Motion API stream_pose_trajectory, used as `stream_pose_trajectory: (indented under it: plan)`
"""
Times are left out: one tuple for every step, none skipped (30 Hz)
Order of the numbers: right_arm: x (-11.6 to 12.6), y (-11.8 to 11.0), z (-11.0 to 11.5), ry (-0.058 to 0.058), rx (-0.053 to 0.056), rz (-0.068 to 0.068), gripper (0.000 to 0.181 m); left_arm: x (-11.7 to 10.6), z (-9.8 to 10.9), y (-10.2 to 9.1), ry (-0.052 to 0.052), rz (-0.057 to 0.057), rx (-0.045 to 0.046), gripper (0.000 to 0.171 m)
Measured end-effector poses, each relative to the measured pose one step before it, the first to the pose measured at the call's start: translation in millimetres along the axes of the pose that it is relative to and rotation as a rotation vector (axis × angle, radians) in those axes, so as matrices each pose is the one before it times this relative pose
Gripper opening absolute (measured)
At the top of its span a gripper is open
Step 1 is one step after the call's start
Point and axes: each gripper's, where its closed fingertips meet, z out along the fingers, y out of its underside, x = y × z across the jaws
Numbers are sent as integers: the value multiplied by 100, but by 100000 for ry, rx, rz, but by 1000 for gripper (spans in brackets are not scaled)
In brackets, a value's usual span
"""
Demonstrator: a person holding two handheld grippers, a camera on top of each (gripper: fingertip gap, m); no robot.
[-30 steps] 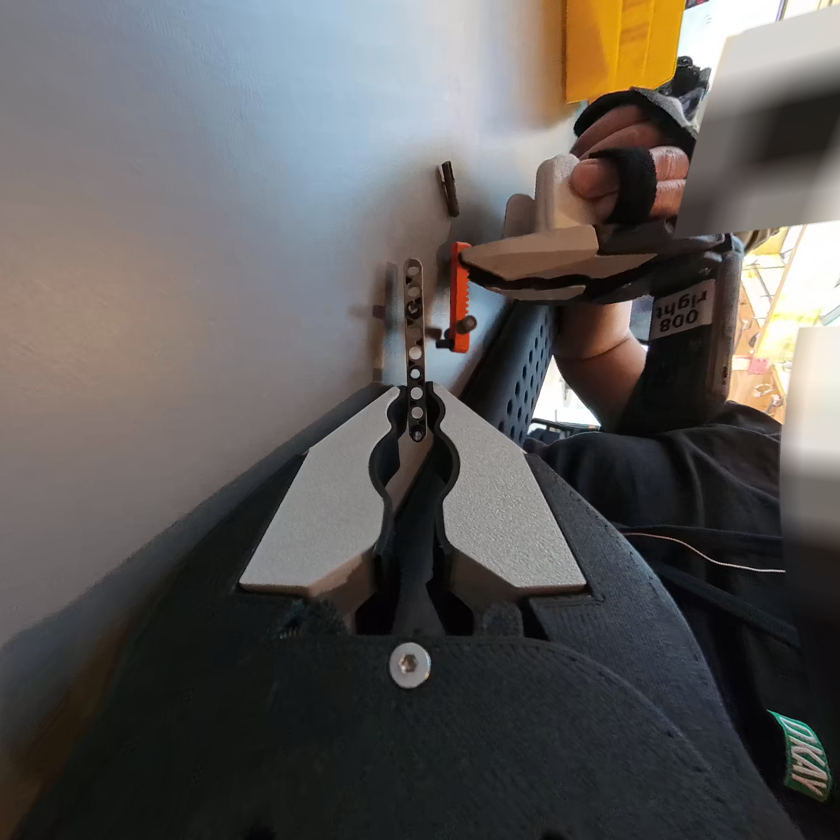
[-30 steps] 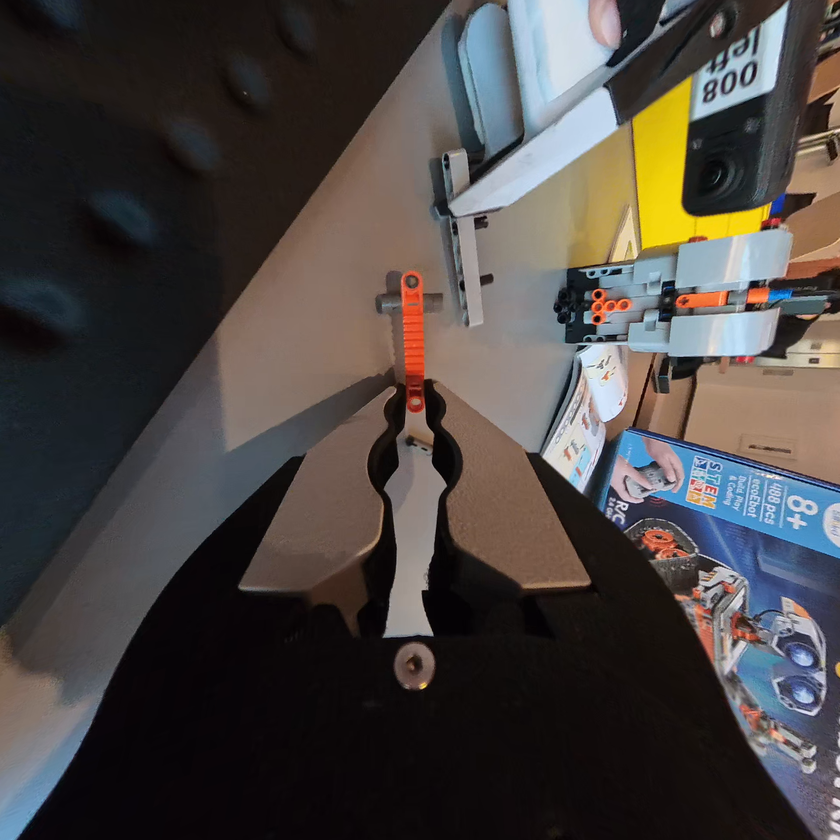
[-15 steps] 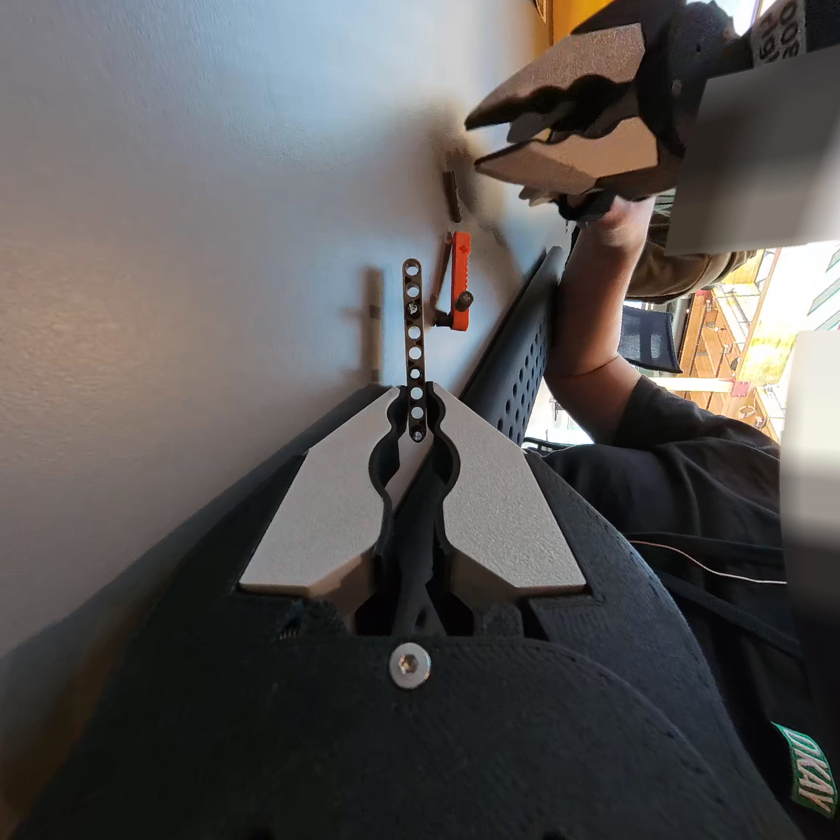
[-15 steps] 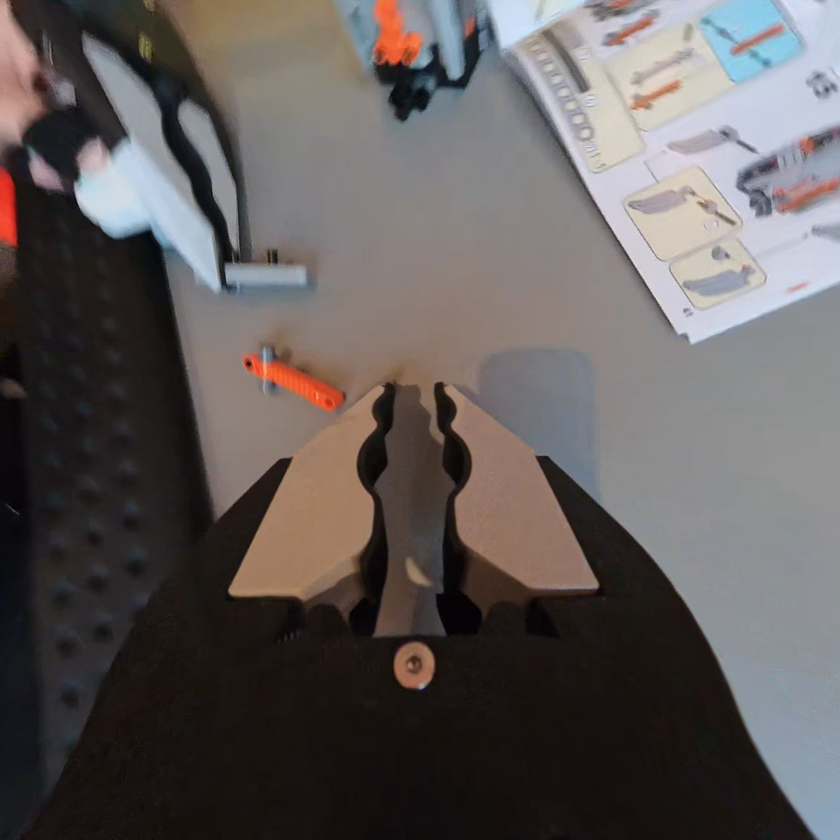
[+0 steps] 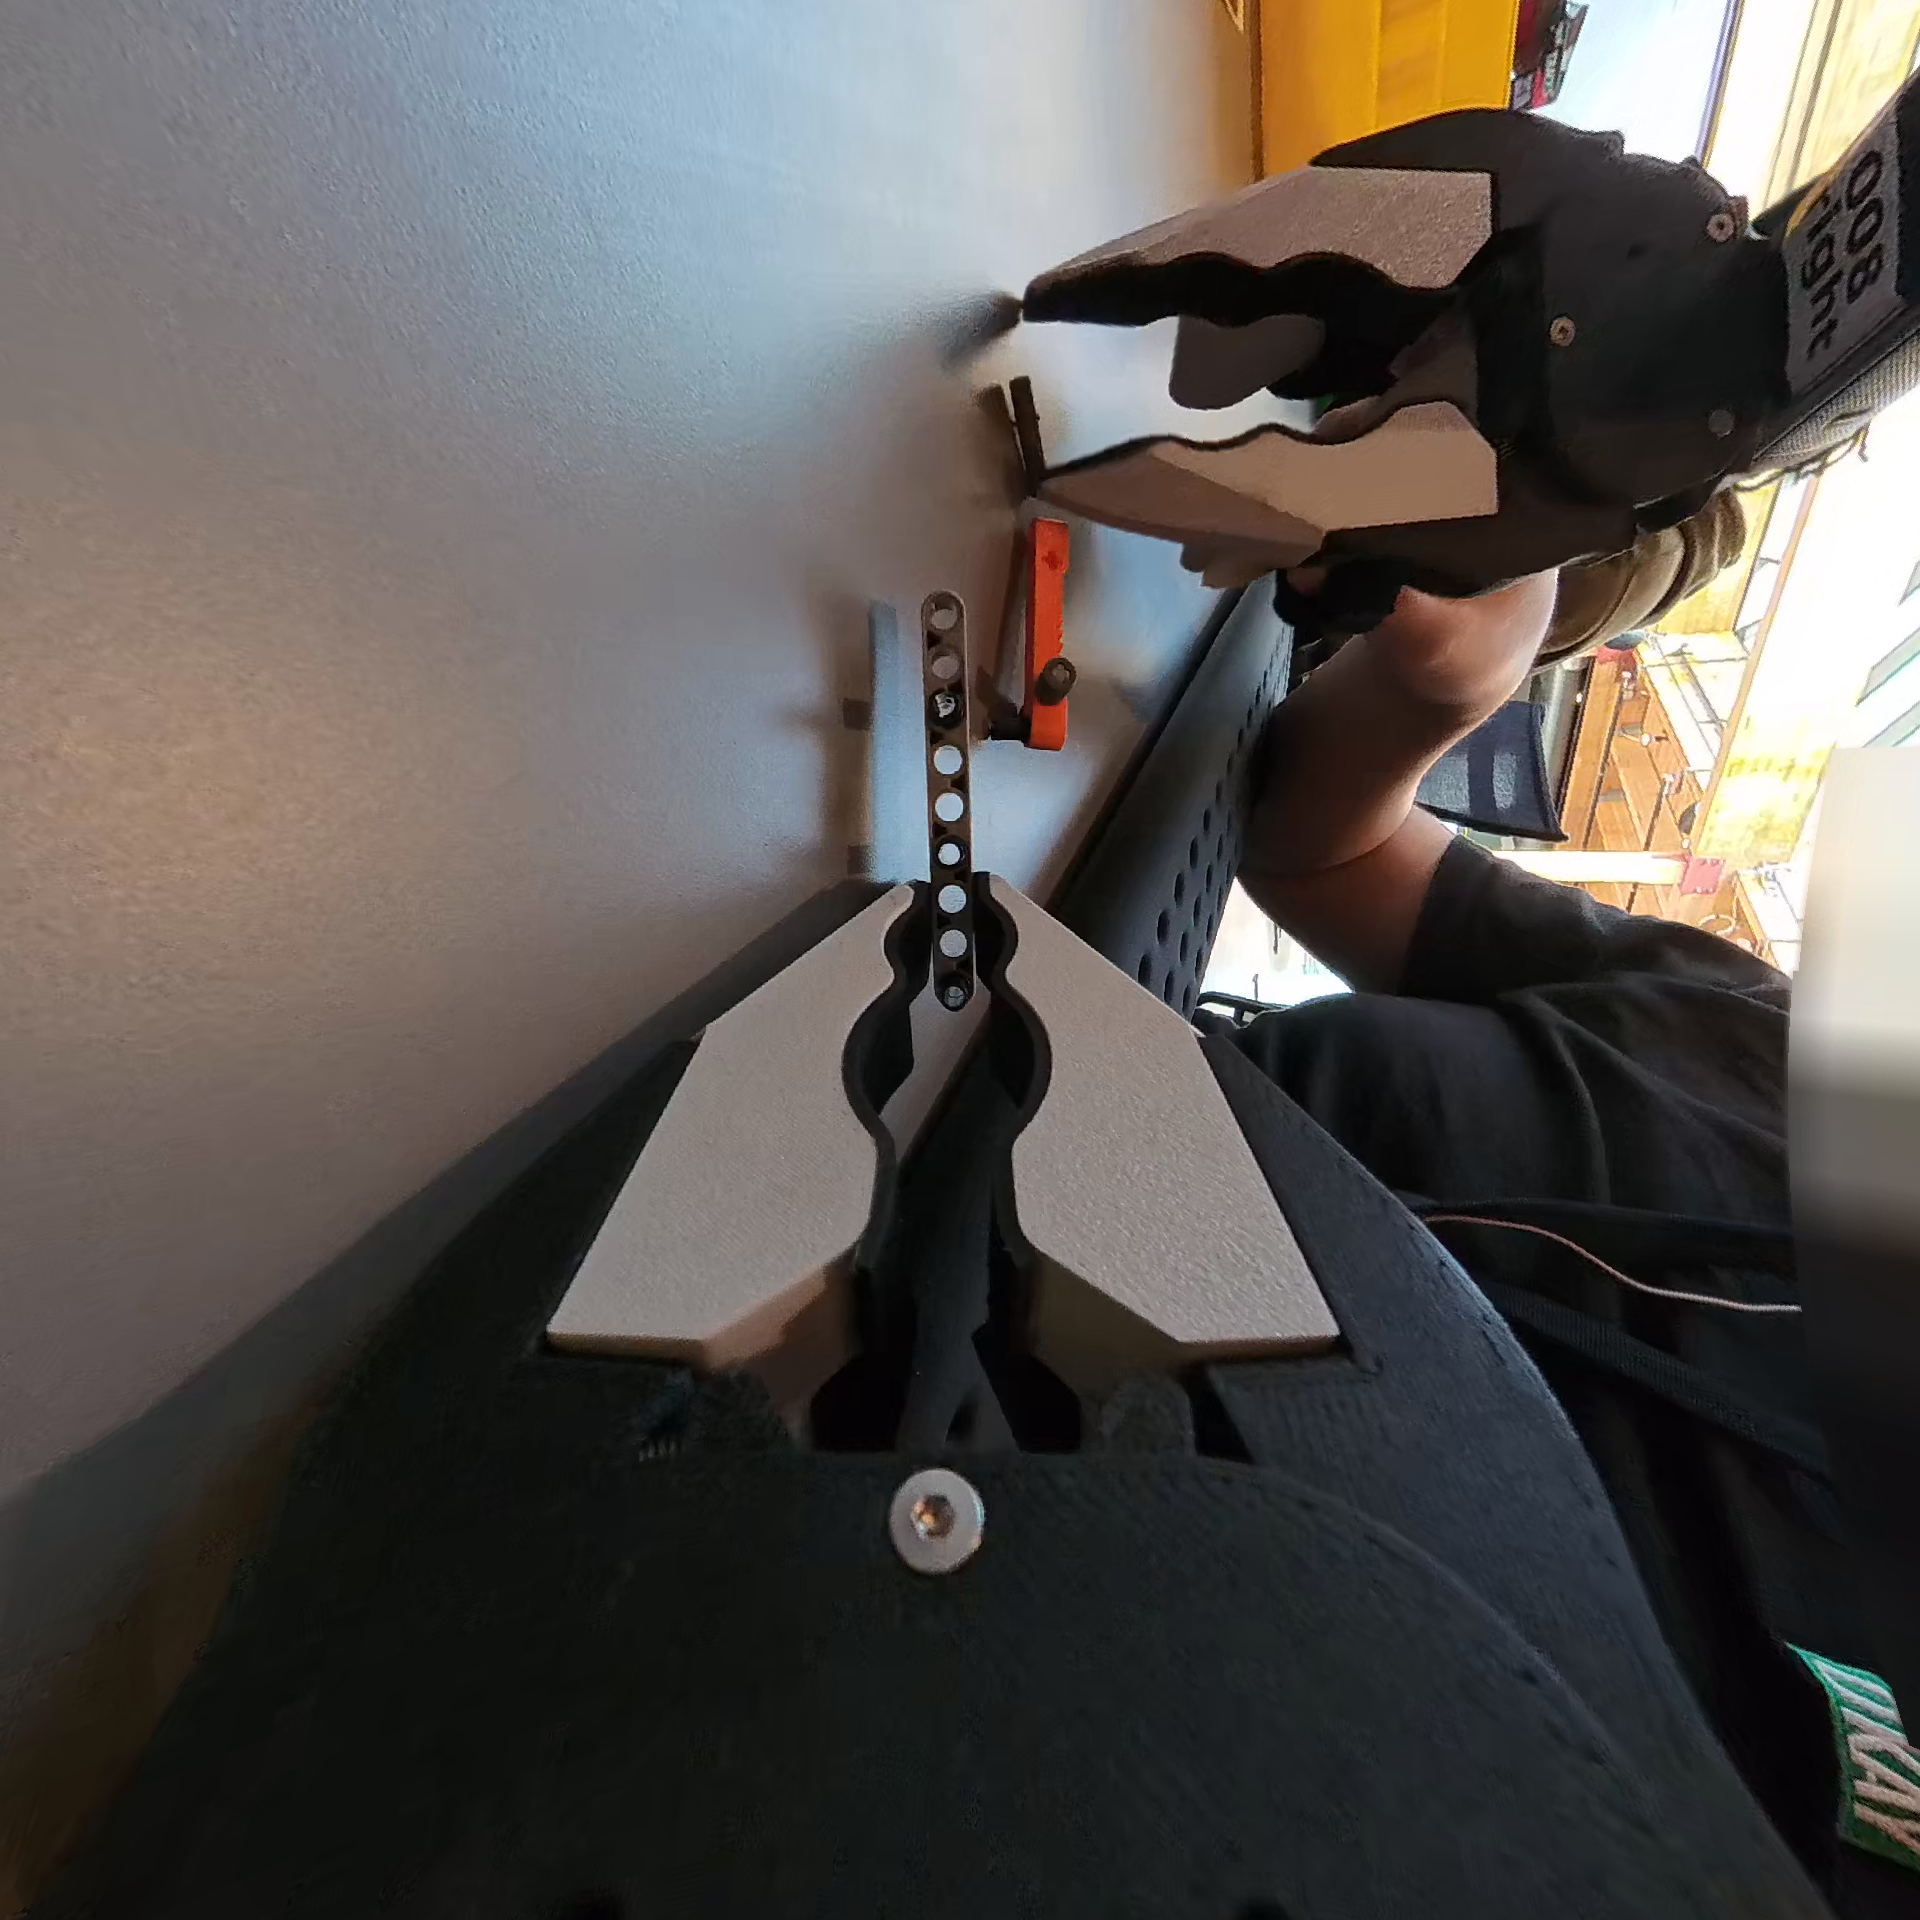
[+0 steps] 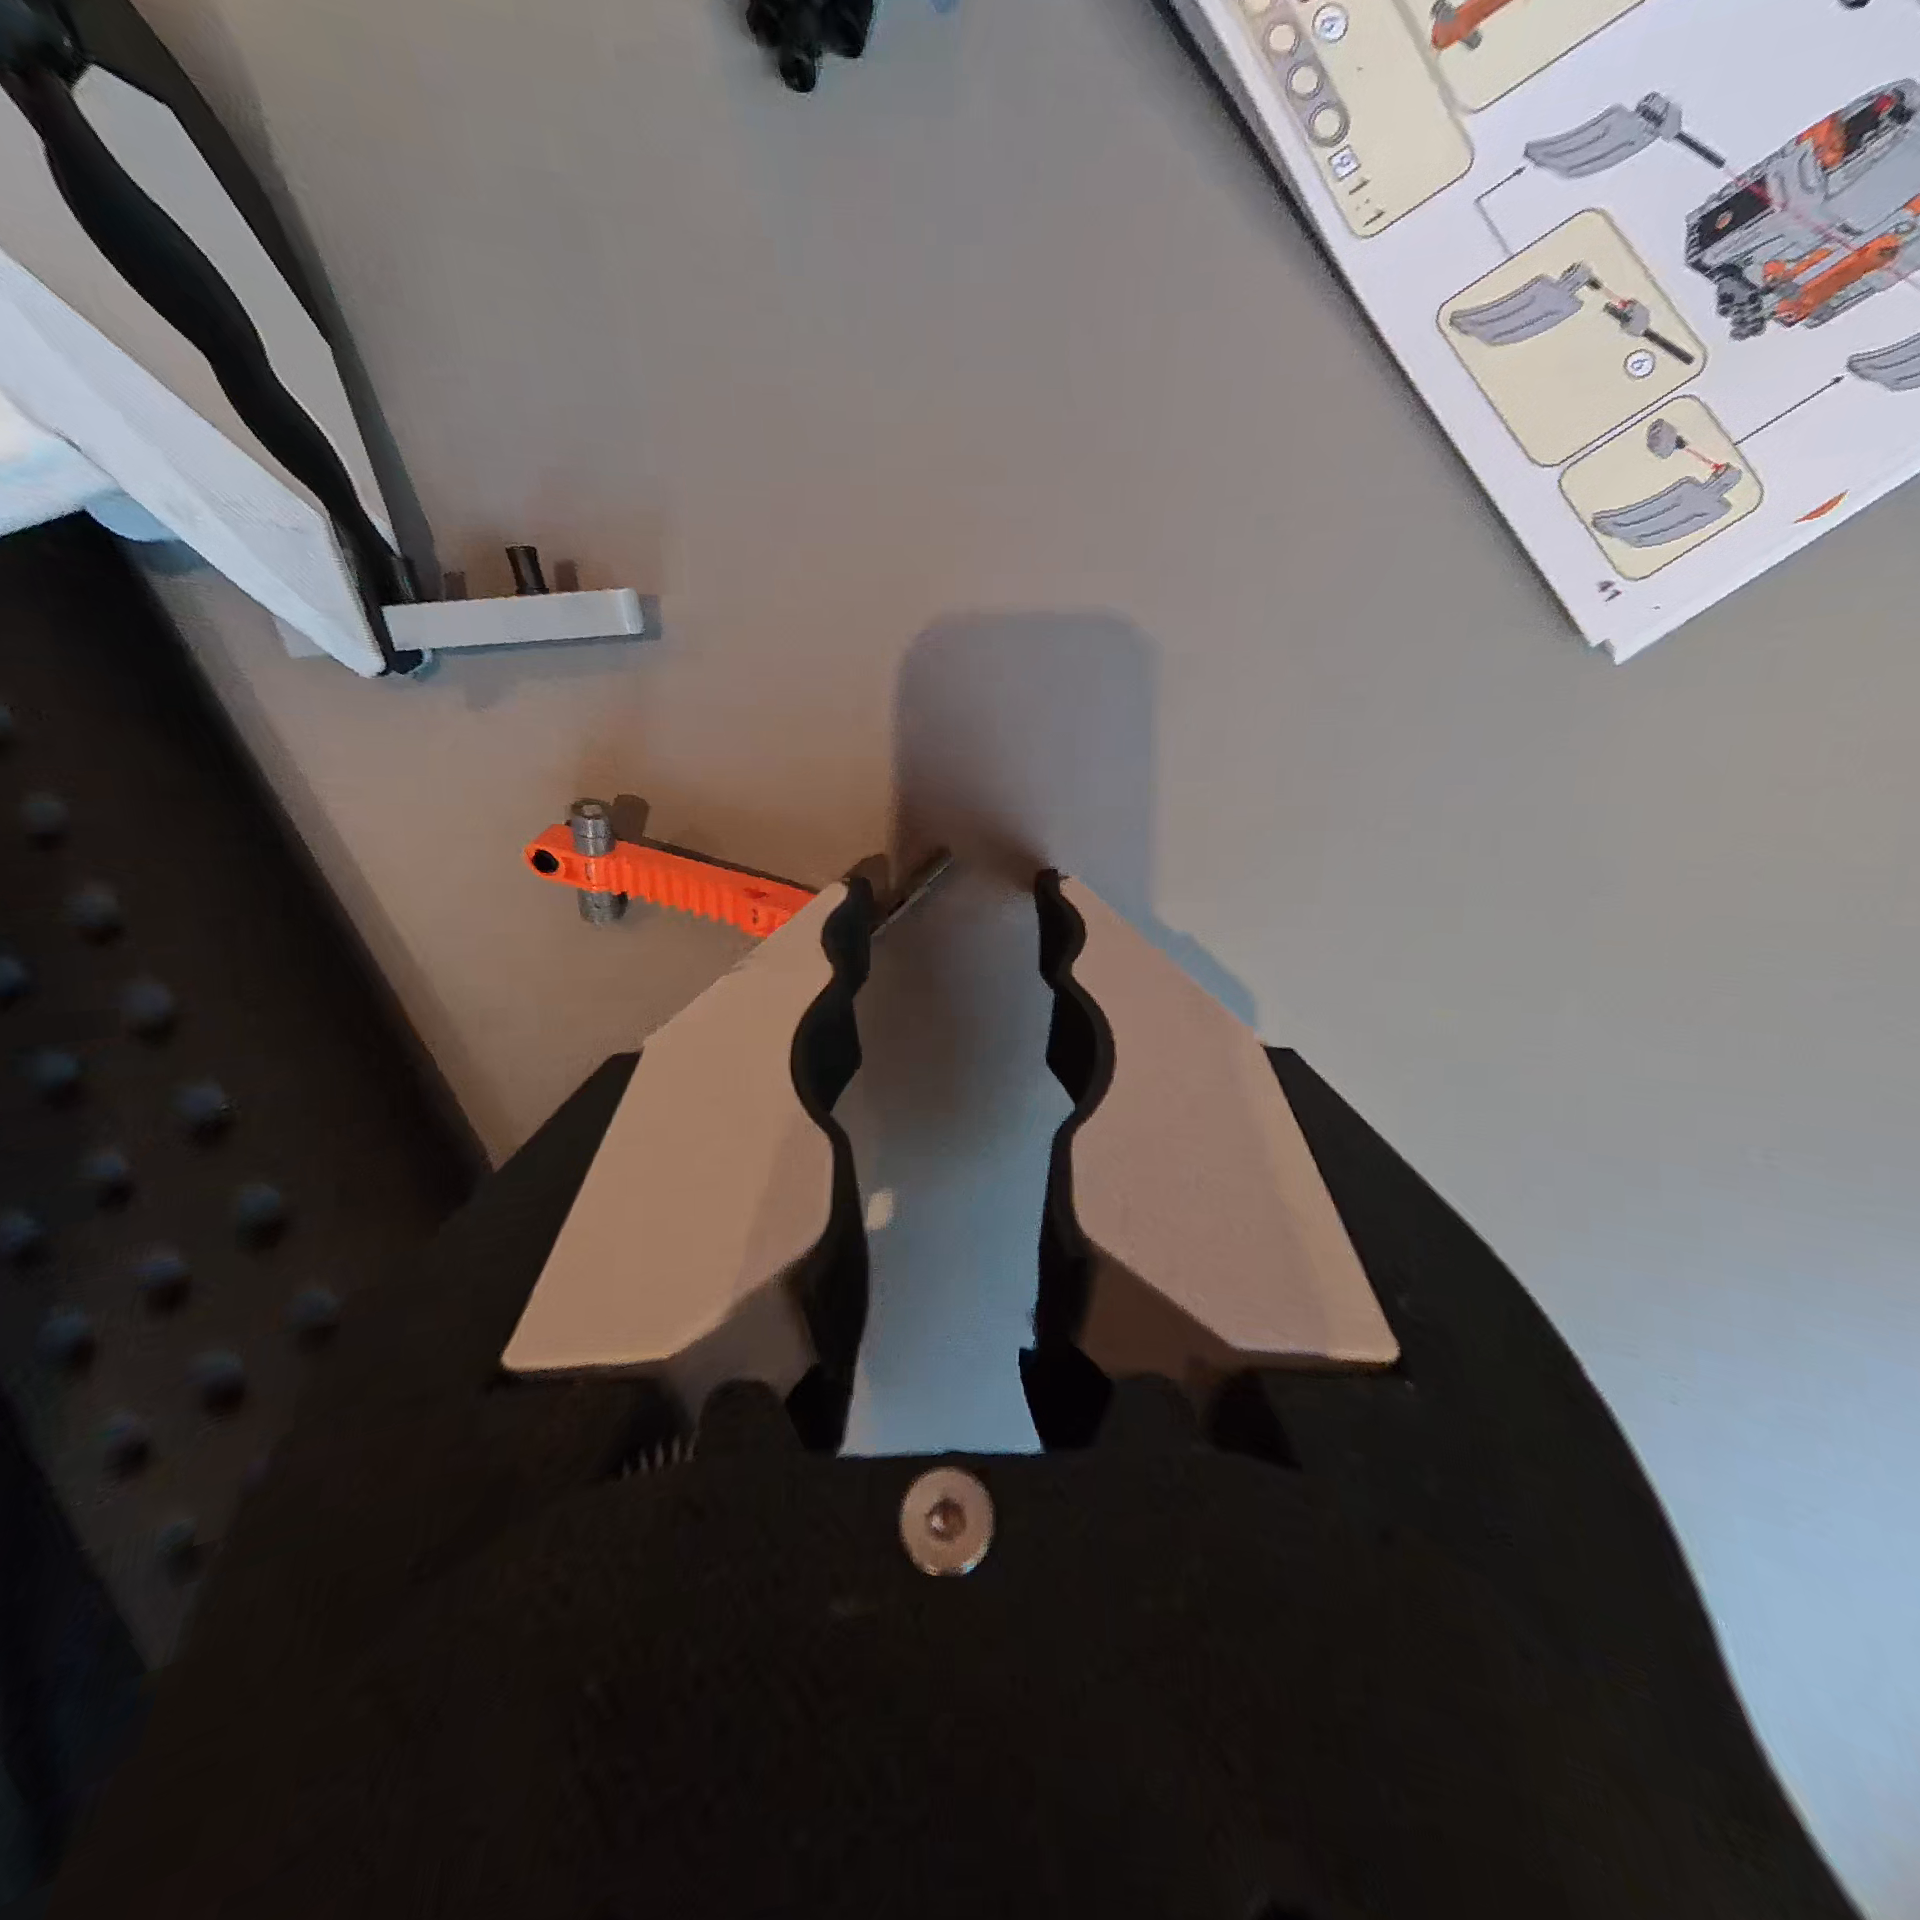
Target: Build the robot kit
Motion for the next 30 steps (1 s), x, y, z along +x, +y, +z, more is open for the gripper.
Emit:
stream_pose_trajectory:
  plan:
    - [135,118,9,842,-1016,-1075,26,15,18,16,-82,130,-151,6]
    - [151,124,-2,875,-730,-1337,21,11,15,28,36,119,-190,6]
    - [224,92,-3,1314,-377,-1384,15,24,21,14,158,10,-140,6]
    - [44,77,-31,158,-173,-1320,10,13,14,-6,231,-135,-70,6]
    - [-228,80,-7,-1570,-290,-1024,5,6,10,-4,233,-203,-47,6]
    - [-10,25,-15,-172,57,-686,5,9,-1,-15,158,-184,-68,6]
    - [-15,30,-15,-105,-3,-892,5,-1,14,-3,54,-102,-123,6]
    - [-28,74,-49,-228,-340,-1272,5,10,12,1,-48,14,-232,6]
    - [38,78,-53,128,-281,-1347,4,1,12,12,-196,207,-375,6]
    - [45,77,-57,226,-79,-930,4,5,22,23,-390,513,-517,6]
    - [64,86,-55,71,57,-579,4,0,18,10,-650,982,-576,6]
    - [33,110,-72,-285,103,-342,4,29,27,-16,-798,1552,-381,6]
    - [28,90,-61,-512,177,-490,4,96,7,-43,-648,1988,-296,6]
    - [136,77,-58,142,407,-699,4,79,6,11,-821,1929,-628,6]
    - [184,78,-72,561,458,-932,4,-73,-11,57,-1784,1451,-967,6]
    - [211,105,-85,756,206,-1014,4,-195,-41,67,-2560,1372,-1165,6]
    - [184,83,-60,769,196,-1740,4,-130,-64,33,-2406,1676,-1132,6]
    - [221,55,-59,1223,328,-1571,4,-76,-87,31,-2271,1558,-1147,6]
    - [174,59,-45,905,17,-1682,4,-138,-147,4,-2875,1376,-1028,6]
    - [122,23,-14,729,68,-1788,4,-216,-202,-78,-3826,1754,-609,6]
    - [65,4,-2,508,88,-1248,4,-325,-248,-163,-4893,2916,-293,6]
    - [16,-22,14,165,244,-789,4,-403,-287,-177,-5739,3945,-314,6]
    - [2,-46,14,87,485,-605,4,-453,-296,-116,-6117,4049,-640,5]
    - [7,-29,19,-54,481,-389,4,-369,-298,-89,-5517,4266,-714,5]
    - [-5,-11,14,-208,335,-82,4,-199,-263,-110,-4445,5042,-423,5]
    - [1,4,-3,-339,274,157,4,-230,-241,-158,-4728,5364,73,5]
    - [3,-3,1,-390,352,227,4,-348,-235,-164,-5308,5140,238,5]
    - [-7,-18,6,-434,455,-48,4,-172,-161,-111,-4045,5280,-46,6]
    - [1,-16,9,-345,553,-689,4,12,-72,-70,-2630,5123,-59,6]
    - [-12,-28,11,-216,567,-956,4,-137,-28,-65,-3004,3894,-25,6]
